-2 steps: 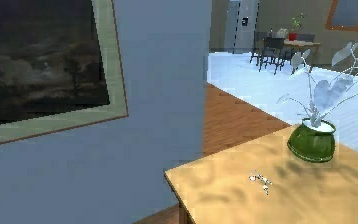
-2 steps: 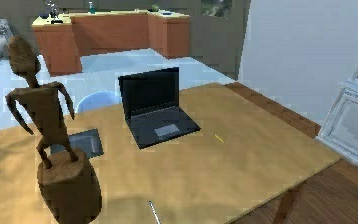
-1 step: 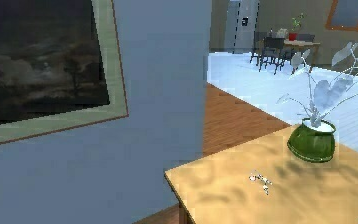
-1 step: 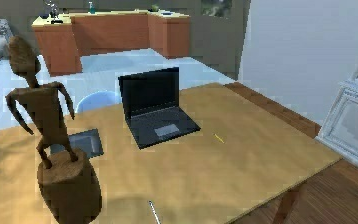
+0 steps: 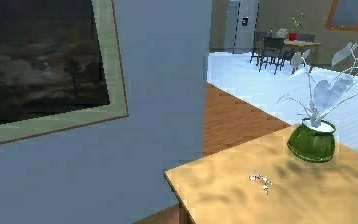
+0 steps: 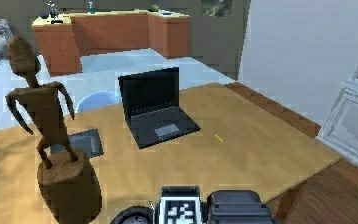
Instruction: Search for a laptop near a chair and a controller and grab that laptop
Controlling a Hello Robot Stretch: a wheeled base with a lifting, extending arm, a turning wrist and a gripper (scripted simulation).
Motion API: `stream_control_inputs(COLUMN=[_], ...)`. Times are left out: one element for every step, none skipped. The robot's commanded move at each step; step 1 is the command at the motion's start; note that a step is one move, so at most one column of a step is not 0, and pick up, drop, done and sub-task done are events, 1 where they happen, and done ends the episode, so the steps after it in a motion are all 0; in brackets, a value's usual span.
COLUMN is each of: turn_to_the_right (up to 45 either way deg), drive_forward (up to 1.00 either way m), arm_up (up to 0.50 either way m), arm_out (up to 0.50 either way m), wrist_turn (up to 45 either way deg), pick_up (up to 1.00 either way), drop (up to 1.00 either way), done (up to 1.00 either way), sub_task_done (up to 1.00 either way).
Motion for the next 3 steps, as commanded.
stream_control_inputs(turn_to_the_right=[0.0,0.0,0.0], drive_forward=[0.00,0.00,0.00], arm_up=[0.00,0.00,0.00], arm_out=[0.50,0.00,0.00], wrist_turn=[0.0,45.0,45.0], pick_up=[0.00,0.00,0.00], drop=[0.00,0.00,0.00], done=[0.00,0.00,0.00], sub_task_done=[0.00,0.00,0.00])
